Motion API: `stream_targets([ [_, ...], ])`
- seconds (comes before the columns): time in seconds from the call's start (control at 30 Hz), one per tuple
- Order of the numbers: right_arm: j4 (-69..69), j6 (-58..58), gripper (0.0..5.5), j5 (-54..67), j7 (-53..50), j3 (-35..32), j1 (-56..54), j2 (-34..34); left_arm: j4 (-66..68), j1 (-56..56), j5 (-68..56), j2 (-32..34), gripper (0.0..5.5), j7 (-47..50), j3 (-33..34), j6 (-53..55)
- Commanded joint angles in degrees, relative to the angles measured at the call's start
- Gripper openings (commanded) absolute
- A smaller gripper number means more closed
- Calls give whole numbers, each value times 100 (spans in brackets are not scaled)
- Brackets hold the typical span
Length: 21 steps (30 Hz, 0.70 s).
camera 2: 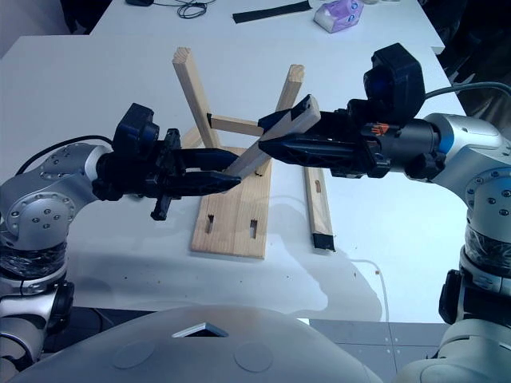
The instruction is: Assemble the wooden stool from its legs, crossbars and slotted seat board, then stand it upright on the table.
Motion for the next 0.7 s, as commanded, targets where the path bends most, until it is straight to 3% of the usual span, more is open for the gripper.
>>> stream_targets([
  [0.03,-148,56,130,-151,241,17,95,-154,156,-89,208,55,133,71,24,-108],
  [0.17,-226,-40,130,-479,379,94,213,-233,342,-223,374,33,133,255,23,-79],
  [0.3,-300,-206,130,-842,385,187,312,-196,389,-292,506,46,217,342,-105,7],
  [0.43,-260,-358,130,-1252,560,15,405,-417,364,44,875,315,251,80,-197,-192],
  [0.6,177,-1652,130,-3336,1547,26,1360,-1383,290,443,1064,523,251,-36,-17,-436],
  [0.7,705,-2557,130,-4326,1863,289,1602,-1498,184,670,1126,504,251,87,84,-544],
])
